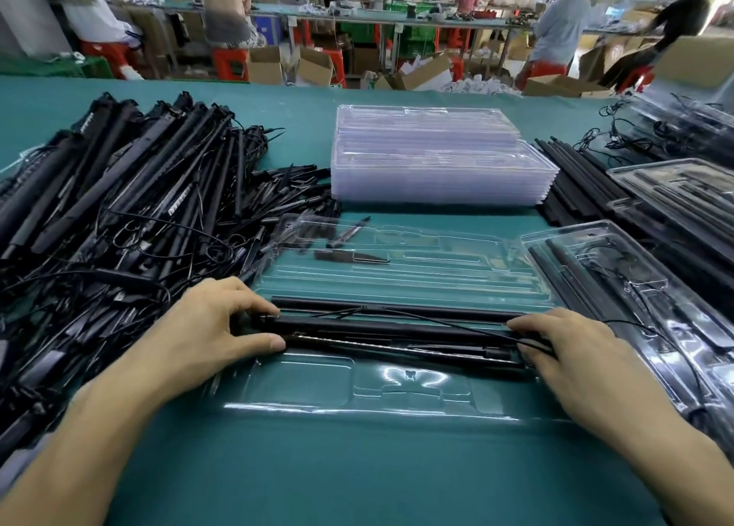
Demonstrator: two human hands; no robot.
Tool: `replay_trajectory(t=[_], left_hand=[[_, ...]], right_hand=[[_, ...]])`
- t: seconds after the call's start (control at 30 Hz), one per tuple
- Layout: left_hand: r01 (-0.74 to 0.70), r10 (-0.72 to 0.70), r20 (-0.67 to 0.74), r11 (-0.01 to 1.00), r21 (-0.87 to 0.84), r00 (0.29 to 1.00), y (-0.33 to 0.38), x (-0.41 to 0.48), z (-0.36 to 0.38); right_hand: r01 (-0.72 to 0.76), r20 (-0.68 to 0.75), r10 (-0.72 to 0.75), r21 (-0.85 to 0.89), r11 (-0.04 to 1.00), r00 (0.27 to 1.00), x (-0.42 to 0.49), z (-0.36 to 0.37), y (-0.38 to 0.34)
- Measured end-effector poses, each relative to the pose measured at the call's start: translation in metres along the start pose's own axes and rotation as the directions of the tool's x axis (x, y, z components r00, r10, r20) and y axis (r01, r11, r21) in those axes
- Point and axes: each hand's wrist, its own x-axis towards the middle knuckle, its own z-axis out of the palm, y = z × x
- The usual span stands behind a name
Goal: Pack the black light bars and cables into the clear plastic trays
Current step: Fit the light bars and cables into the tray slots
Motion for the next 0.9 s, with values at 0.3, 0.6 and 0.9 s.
replay_trajectory(t=[0.3, 0.6, 0.9], left_hand=[[0.088, -0.094, -0.016, 0.974, -0.207, 0.995, -0.003, 0.000, -0.002], [0.141, -0.141, 0.021, 0.944, -0.299, 0.990, -0.002, 0.003, -0.003], [0.172, -0.156, 0.074, 0.936, -0.308, 0.985, 0.004, -0.001, -0.010]], right_hand=[[-0.020, -0.020, 0.021, 0.046, 0.999, 1.000, 0.003, 0.000, 0.001], [0.050, -0.042, -0.046, 0.096, 0.994, 0.998, 0.000, -0.004, 0.001], [0.140, -0.071, -0.126, 0.691, 0.709, 0.990, -0.004, -0.052, 0.000]])
